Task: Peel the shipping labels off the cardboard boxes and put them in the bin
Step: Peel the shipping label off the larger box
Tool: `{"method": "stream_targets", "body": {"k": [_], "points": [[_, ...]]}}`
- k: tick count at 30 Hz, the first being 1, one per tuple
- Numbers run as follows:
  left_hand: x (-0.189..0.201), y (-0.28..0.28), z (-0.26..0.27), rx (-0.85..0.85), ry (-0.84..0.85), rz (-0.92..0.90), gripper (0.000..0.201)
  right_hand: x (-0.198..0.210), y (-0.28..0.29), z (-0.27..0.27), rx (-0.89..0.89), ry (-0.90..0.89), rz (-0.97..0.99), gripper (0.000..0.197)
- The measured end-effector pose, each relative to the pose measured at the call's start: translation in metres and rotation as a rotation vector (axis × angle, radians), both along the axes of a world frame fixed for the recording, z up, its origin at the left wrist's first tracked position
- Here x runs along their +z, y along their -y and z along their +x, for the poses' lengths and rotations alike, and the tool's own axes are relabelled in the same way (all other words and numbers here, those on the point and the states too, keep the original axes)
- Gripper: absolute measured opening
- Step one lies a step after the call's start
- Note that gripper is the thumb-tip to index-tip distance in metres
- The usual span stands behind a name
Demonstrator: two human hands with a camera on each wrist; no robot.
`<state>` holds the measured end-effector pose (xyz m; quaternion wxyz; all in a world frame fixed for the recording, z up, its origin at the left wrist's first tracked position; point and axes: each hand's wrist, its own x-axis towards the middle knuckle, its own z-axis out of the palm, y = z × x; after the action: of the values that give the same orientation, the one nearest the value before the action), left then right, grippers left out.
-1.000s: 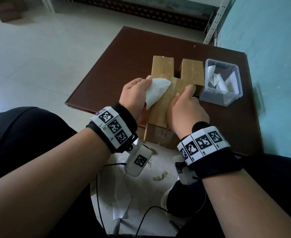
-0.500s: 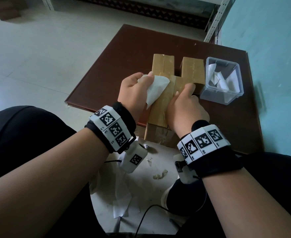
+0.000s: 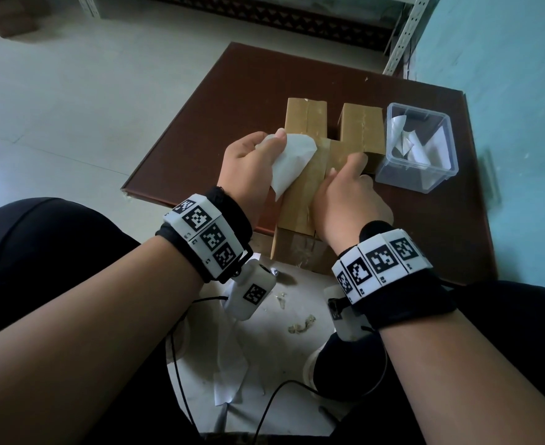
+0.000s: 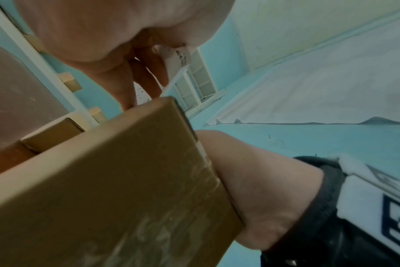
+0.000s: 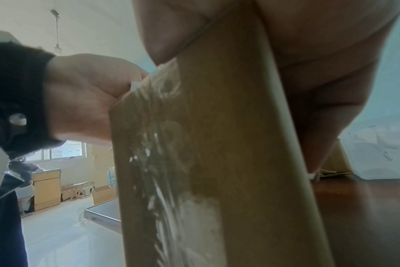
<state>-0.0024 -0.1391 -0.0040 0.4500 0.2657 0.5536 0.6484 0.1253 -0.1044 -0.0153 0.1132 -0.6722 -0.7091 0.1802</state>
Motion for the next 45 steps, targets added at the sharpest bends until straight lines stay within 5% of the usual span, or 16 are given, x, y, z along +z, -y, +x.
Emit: {"method": "stream_targets", "body": {"k": [16,21,27,29,37,45], "points": [[0.006,0.001,-0.001,0.032,-0.036,-0.03,0.03,0.004,0.004,-0.004,-0.006,0.031,-0.007,0.04],[0.023,0.0,-0.005,0.027,0.023,-0.004,0.015,0.009,-0.002,-0.004,0.009,0.042,-0.112,0.049],[0.031,0.006,0.007,-0.025,-0.236,0.084,0.028,0.011,0.003,-0.006,0.106,0.05,-0.064,0.051],[0.027,0.006,0.012,-0.045,-0.295,0.109,0.04,0.011,0.004,-0.008,0.133,-0.019,-0.062,0.047],[0.025,0.003,0.009,-0.011,-0.335,0.144,0.029,0.011,0.005,-0.027,0.027,-0.303,-0.077,0.063],[0.018,0.0,0.006,0.05,-0.512,0.165,0.016,0.01,-0.008,-0.038,-0.004,-0.485,-0.066,0.043]]}}
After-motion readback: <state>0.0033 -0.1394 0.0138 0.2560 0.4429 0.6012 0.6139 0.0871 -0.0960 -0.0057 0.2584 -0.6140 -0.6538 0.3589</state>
